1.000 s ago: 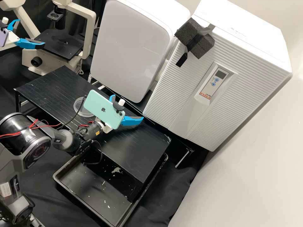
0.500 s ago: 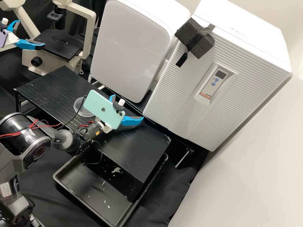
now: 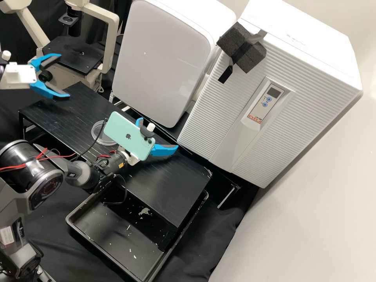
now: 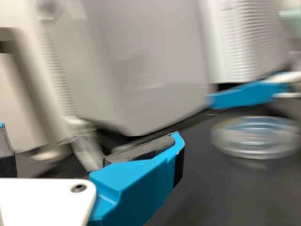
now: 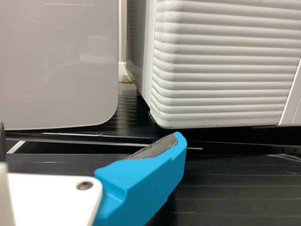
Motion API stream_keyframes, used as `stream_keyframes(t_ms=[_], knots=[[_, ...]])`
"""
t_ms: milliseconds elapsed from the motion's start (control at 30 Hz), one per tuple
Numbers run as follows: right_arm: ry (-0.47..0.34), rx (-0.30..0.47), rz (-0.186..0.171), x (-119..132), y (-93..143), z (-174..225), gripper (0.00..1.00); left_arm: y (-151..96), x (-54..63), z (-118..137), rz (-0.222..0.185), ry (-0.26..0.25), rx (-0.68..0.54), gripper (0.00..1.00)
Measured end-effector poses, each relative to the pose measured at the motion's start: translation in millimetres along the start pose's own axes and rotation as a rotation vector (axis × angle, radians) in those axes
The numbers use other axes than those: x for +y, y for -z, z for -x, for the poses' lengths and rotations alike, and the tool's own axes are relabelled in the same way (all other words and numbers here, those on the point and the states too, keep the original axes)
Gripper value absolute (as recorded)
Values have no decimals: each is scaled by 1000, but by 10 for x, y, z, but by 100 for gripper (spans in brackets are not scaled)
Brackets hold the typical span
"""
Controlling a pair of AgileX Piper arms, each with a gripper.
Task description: Place the petri dish on the microscope
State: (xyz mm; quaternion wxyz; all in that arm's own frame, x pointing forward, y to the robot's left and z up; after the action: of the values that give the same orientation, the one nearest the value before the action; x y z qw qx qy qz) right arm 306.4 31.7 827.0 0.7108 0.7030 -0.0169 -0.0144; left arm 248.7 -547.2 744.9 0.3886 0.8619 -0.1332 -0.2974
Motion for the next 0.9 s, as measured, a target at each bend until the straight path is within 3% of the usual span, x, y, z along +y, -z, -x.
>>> stream_keyframes(t_ms=[200, 400, 633, 733, 900], knots=[[0, 0, 0, 0, 0, 0, 100, -256, -83, -296, 17, 70, -111, 100], [0, 0, 0, 0, 0, 0, 100, -400, -75, -482, 59, 95, -159, 100], [0, 0, 0, 0, 0, 0, 100, -559, -119, -626, 158, 191, -224, 100], [0, 0, 0, 0, 0, 0, 100, -639, -118, -680, 159, 222, -235, 100], [0, 0, 0, 0, 0, 0, 100, -707, -109, -789, 149, 229, -249, 100]])
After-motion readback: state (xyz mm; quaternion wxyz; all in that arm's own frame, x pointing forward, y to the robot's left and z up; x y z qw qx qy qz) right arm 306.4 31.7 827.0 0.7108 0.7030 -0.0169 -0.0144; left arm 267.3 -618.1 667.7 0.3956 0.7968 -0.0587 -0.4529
